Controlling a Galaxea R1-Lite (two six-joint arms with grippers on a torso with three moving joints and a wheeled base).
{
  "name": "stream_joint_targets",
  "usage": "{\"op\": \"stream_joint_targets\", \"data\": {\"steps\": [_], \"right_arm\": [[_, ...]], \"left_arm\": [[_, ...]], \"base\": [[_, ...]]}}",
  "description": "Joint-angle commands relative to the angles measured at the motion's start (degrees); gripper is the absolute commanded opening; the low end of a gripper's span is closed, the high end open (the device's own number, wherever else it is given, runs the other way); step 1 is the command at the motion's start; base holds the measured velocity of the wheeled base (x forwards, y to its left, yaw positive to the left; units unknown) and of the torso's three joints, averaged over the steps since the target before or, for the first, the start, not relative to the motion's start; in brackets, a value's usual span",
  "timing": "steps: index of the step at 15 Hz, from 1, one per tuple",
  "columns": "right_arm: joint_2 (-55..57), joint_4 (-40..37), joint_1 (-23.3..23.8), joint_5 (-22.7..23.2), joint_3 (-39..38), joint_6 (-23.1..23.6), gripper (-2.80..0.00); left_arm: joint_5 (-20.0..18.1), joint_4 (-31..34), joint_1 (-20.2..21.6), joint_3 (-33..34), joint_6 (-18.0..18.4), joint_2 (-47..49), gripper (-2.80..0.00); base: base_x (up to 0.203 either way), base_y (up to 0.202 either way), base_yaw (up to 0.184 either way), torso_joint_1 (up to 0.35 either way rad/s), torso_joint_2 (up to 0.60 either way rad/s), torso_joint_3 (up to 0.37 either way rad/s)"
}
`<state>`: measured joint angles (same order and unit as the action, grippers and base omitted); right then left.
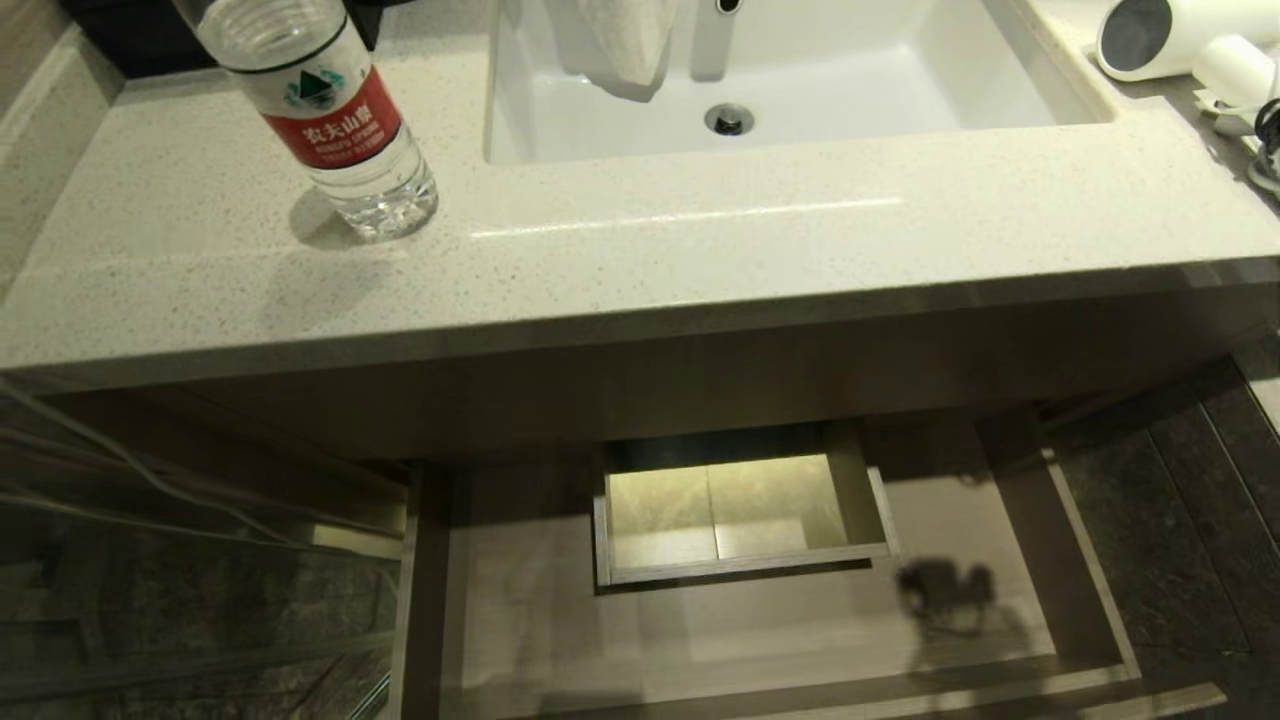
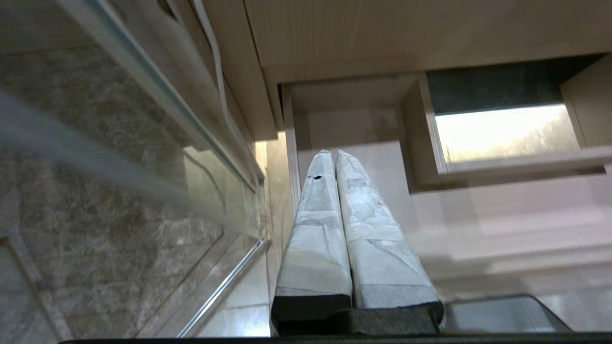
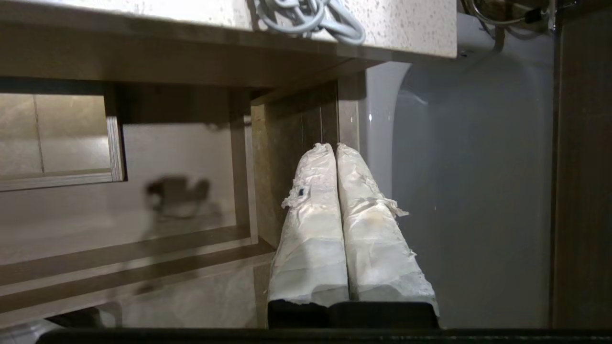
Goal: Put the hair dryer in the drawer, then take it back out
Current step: Close the drawer
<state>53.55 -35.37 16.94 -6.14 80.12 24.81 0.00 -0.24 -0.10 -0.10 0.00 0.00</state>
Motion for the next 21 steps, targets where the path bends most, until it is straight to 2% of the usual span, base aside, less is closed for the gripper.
{"op": "stream_joint_targets", "data": {"steps": [1, 6, 21], "right_arm": [[-1.73, 1.09, 0.02, -0.01, -1.55, 0.08, -2.8], [-3.36, 1.53, 0.02, -0.1, -3.39, -0.02, -2.8], [-5.65, 3.04, -0.06, -0.1, -8.31, -0.9, -2.8]], "left_arm": [[0.0, -0.02, 0.01, 0.01, 0.0, 0.0, -2.8], [0.0, -0.02, 0.01, 0.01, 0.0, 0.0, -2.8], [0.0, -0.02, 0.01, 0.01, 0.0, 0.07, -2.8]], "base": [[0.0, 0.0, 0.0, -0.348, 0.09, -0.257], [0.0, 0.0, 0.0, -0.327, 0.12, -0.196], [0.0, 0.0, 0.0, -0.253, 0.52, 0.26]]}}
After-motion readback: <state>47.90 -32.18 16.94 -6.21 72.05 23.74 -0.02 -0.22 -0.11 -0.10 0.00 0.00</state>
